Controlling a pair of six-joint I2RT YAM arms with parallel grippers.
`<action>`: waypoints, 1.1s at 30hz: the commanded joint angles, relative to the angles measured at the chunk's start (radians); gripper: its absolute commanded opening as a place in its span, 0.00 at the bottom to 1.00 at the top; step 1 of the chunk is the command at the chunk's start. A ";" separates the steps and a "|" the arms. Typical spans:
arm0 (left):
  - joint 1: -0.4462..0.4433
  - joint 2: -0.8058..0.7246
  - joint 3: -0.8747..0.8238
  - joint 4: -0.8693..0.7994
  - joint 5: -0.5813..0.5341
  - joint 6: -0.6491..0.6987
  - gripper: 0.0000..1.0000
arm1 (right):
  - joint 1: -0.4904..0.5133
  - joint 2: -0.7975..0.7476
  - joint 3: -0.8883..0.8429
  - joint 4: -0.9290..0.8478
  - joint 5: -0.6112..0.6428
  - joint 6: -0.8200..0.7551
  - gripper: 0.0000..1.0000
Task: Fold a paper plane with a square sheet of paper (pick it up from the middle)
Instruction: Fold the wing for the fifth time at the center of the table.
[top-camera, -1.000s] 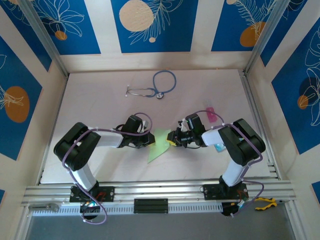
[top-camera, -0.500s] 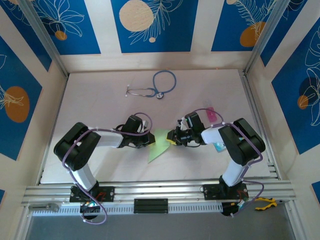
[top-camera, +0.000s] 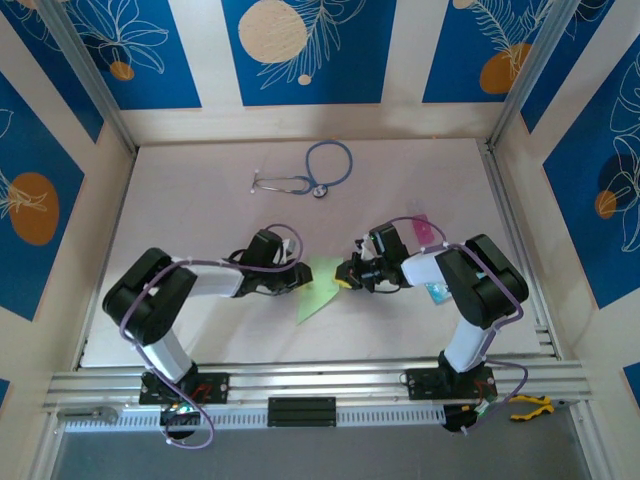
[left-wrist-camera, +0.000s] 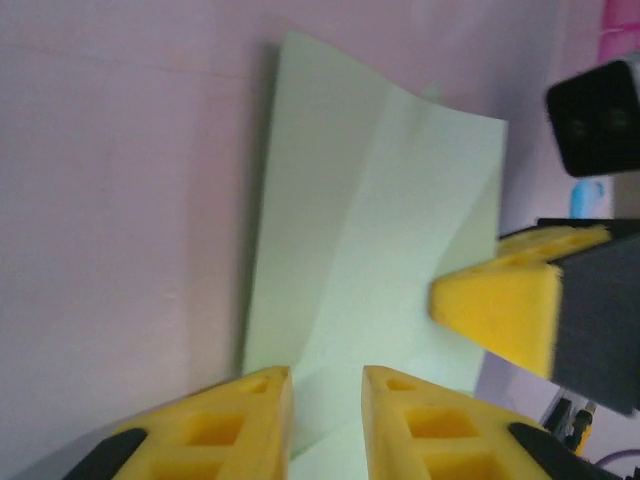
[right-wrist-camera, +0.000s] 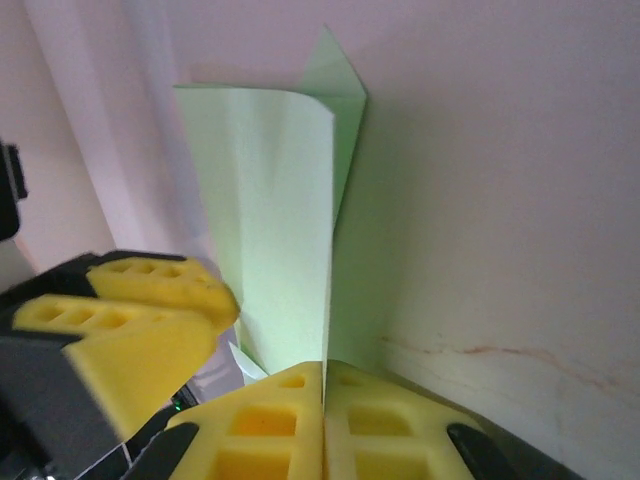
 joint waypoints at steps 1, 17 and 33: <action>0.005 -0.088 0.002 -0.019 -0.019 0.066 0.31 | -0.005 -0.055 -0.009 0.009 -0.005 0.082 0.06; -0.318 -0.257 0.040 -0.351 -0.478 0.506 0.54 | 0.056 -0.194 -0.057 -0.039 0.207 0.384 0.04; -0.512 -0.073 0.187 -0.523 -0.839 0.626 0.51 | 0.065 -0.217 -0.050 -0.062 0.208 0.388 0.04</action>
